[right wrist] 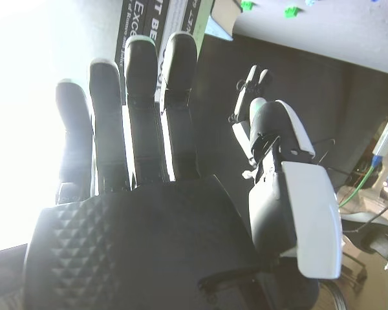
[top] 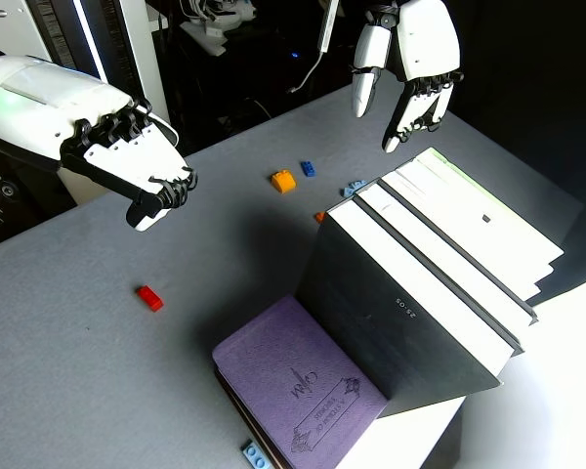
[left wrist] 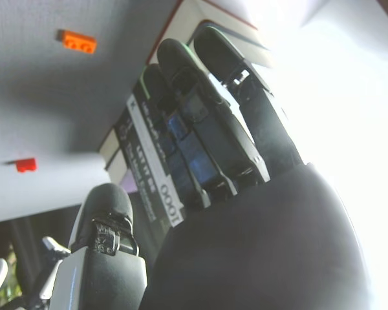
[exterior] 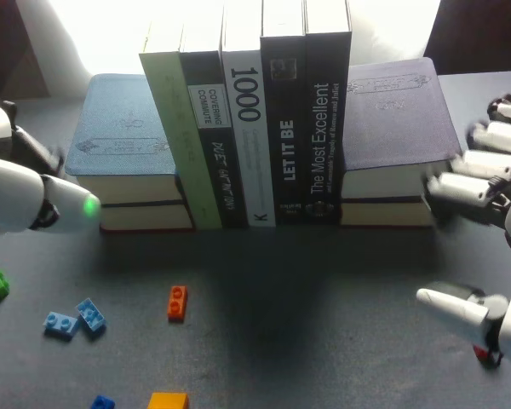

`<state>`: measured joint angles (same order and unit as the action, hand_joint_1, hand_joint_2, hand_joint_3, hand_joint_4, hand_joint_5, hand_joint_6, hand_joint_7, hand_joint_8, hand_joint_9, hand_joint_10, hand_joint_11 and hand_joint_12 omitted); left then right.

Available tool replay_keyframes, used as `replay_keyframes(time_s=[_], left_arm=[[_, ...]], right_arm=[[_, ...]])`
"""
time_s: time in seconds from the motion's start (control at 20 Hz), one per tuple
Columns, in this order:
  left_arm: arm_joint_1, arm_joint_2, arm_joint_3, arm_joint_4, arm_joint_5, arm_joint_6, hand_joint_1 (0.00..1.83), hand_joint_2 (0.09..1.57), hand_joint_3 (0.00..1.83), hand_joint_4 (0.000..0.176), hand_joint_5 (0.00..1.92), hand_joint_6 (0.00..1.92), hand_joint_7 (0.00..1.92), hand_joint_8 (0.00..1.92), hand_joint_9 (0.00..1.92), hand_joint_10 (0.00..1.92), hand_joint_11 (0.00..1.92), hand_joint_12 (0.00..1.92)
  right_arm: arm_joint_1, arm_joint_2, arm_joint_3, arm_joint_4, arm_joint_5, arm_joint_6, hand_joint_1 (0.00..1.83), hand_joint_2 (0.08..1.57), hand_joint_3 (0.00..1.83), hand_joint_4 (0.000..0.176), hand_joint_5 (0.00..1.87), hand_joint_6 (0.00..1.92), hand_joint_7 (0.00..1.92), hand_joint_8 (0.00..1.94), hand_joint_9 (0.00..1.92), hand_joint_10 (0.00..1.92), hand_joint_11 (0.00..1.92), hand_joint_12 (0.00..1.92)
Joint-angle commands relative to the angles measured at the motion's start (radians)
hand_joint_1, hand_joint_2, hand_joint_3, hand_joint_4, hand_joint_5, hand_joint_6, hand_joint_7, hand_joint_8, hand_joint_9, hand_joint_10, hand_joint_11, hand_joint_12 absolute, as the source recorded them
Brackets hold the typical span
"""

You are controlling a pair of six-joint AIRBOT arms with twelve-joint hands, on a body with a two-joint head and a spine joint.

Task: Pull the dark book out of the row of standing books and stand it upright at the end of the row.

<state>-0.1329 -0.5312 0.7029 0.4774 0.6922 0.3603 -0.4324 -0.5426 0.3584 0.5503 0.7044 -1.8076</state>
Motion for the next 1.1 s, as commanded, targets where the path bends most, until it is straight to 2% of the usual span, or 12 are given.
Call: replay_keyframes(time_s=[0.0,0.1,0.25,0.45,0.65,0.8,0.85,0.9,0.95,1.0,1.05], left_arm=[[-0.012,0.011,0.0,0.033,-0.066,-0.005,0.02,1.22,0.0,0.051,0.15,0.0,0.17,0.0,0.22,0.0,0.27,0.06],[-0.011,0.011,0.0,0.033,-0.066,-0.005,0.03,1.22,0.0,0.059,0.14,0.0,0.17,0.0,0.22,0.0,0.29,0.06],[-0.011,0.011,0.001,0.033,-0.063,-0.005,0.0,1.23,0.0,0.052,0.13,0.0,0.16,0.0,0.21,0.0,0.29,0.05],[-0.011,0.011,0.002,0.034,-0.063,-0.005,0.0,1.23,0.0,0.051,0.13,0.0,0.16,0.0,0.21,0.0,0.29,0.04],[-0.015,0.011,0.002,0.034,-0.07,-0.004,0.0,1.23,0.0,0.051,0.13,0.0,0.16,0.0,0.21,0.0,0.29,0.04],[-0.018,0.011,0.003,0.034,-0.08,-0.004,0.0,1.23,0.0,0.051,0.13,0.0,0.16,0.0,0.21,0.0,0.29,0.04],[-0.02,0.011,0.006,0.034,-0.084,-0.004,0.05,1.24,0.0,0.054,0.15,0.01,0.17,0.01,0.21,0.0,0.27,0.03],[-0.02,0.011,0.007,0.034,-0.084,-0.004,0.05,1.24,0.0,0.047,0.16,0.01,0.19,0.01,0.21,0.0,0.27,0.03],[-0.02,0.011,0.008,0.034,-0.084,-0.004,0.01,1.21,0.0,0.047,0.13,0.0,0.16,0.0,0.2,0.0,0.26,0.03],[-0.02,0.011,0.011,0.034,-0.084,-0.002,0.0,1.21,0.0,0.054,0.14,0.0,0.16,0.0,0.2,0.0,0.27,0.03],[-0.025,0.011,0.013,0.034,-0.083,0.02,0.0,1.22,0.0,0.054,0.14,0.01,0.16,0.0,0.21,0.0,0.28,0.03]], right_arm=[[0.016,0.006,-0.003,-0.039,0.106,-0.001,0.0,1.21,0.1,0.0,0.0,0.24,0.06,0.02,0.0,0.02,0.0,0.0],[0.016,0.006,-0.003,-0.039,0.109,-0.001,0.0,1.21,0.08,0.0,0.0,0.24,0.04,0.01,0.0,0.0,0.0,0.0],[0.019,0.006,-0.006,-0.039,0.109,-0.001,0.0,1.21,0.06,0.0,0.0,0.15,0.02,0.01,0.0,0.0,0.0,0.0],[0.066,-0.006,-0.007,-0.037,0.109,-0.009,0.0,1.22,0.06,0.0,0.0,0.13,0.02,0.0,0.0,0.0,0.0,0.0],[0.218,-0.068,0.003,0.127,0.081,-0.235,0.0,1.22,0.05,0.0,0.0,0.13,0.02,0.0,0.0,0.0,0.0,0.0],[0.262,-0.1,0.03,0.118,0.07,-0.244,0.0,1.22,0.05,0.0,0.0,0.13,0.02,0.0,0.0,0.0,0.0,0.0],[0.266,-0.115,0.042,0.104,0.075,-0.248,0.0,1.21,0.04,0.0,0.0,0.02,0.0,0.0,0.0,0.0,0.0,0.0],[0.27,-0.128,0.05,0.096,0.074,-0.252,0.0,1.2,0.04,0.001,0.0,0.0,0.0,0.0,0.0,0.0,0.0,0.0],[0.282,-0.144,0.062,0.096,0.074,-0.251,0.0,1.19,0.04,0.024,0.33,0.15,0.02,0.01,0.0,0.0,0.0,0.0],[0.302,-0.169,0.079,0.096,0.074,-0.252,0.0,1.2,0.02,0.008,0.52,0.44,0.12,0.01,0.0,0.0,0.0,0.0],[0.326,-0.201,0.098,0.096,0.071,-0.259,0.0,1.21,0.01,0.0,0.53,0.61,0.14,0.01,0.0,0.0,0.0,0.0]])
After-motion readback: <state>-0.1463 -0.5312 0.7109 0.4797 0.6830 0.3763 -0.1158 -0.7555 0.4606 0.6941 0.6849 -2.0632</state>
